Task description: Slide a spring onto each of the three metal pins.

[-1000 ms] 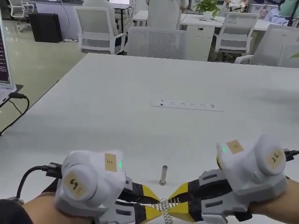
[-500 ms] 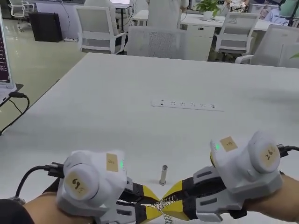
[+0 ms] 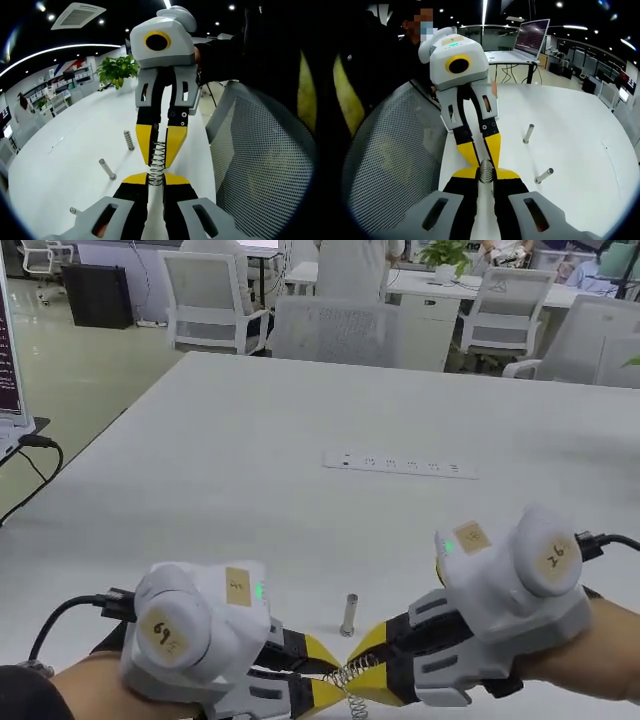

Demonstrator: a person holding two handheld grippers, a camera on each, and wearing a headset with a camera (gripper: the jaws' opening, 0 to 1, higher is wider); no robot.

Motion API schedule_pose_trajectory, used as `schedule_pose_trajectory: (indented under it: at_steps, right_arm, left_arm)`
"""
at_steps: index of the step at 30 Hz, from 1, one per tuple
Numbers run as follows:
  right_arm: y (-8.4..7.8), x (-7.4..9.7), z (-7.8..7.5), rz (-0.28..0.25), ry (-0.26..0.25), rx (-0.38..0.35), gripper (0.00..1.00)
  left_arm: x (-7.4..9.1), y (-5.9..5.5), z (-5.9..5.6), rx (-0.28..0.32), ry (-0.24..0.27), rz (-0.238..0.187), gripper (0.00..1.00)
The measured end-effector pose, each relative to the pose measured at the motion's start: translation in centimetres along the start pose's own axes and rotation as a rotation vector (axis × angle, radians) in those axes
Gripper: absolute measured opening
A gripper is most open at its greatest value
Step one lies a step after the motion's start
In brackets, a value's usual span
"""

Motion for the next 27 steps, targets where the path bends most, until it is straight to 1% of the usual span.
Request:
schedule_pose_trajectory:
  at_steps: [2, 5, 6, 7, 8, 13, 14, 18, 21, 27]
  right_arm:
    - [0.01, 0.05, -0.06, 0.017, 0.006, -0.009, 0.08]
    - [0.06, 0.07, 0.03, 0.049, 0.015, -0.001, 0.08]
    - [0.05, 0.06, 0.08, 0.052, 0.016, -0.001, 0.08]
    - [0.01, 0.02, 0.12, 0.073, 0.019, 0.001, 0.08]
    - [0.03, 0.0, 0.14, 0.081, 0.021, -0.001, 0.08]
    - [0.02, -0.15, 0.13, 0.153, 0.034, 0.01, 0.08]
    - [-0.02, -0.18, 0.13, 0.177, 0.038, 0.019, 0.08]
    - [0.05, -0.29, 0.21, 0.247, 0.048, 0.044, 0.08]
    - [0.13, -0.34, 0.28, 0.289, 0.054, 0.061, 0.08]
    - [0.19, -0.37, 0.36, 0.347, 0.071, 0.07, 0.08]
  left_arm:
    - [-0.01, 0.05, 0.04, 0.003, 0.002, -0.002, 0.03]
    - [-0.05, 0.11, -0.01, 0.011, -0.001, -0.003, 0.03]
    - [-0.07, 0.11, -0.03, 0.015, -0.002, -0.002, 0.03]
    - [-0.09, 0.08, -0.03, 0.017, -0.002, -0.001, 0.03]
    - [-0.1, 0.07, -0.03, 0.018, -0.002, -0.001, 0.03]
    - [-0.16, -0.03, -0.06, 0.03, -0.001, 0.001, 0.03]
    - [-0.16, -0.04, -0.06, 0.03, -0.001, 0.001, 0.03]
    - [-0.19, -0.03, -0.18, 0.03, -0.004, 0.002, 0.03]
    - [-0.19, -0.02, -0.21, 0.032, -0.006, 0.001, 0.03]
    - [-0.19, 0.07, -0.29, 0.033, -0.008, -0.003, 0.03]
Point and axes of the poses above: the centre of the closed fingertips' face, and the gripper's own axes: x roughly backward along the fingers, z roughly to its left, y roughly out of its top, the point moved 1 cm from there along x, roughly backward along the fingers, and after that the axes turned 14 degrees about y, right-handed, at the moved point
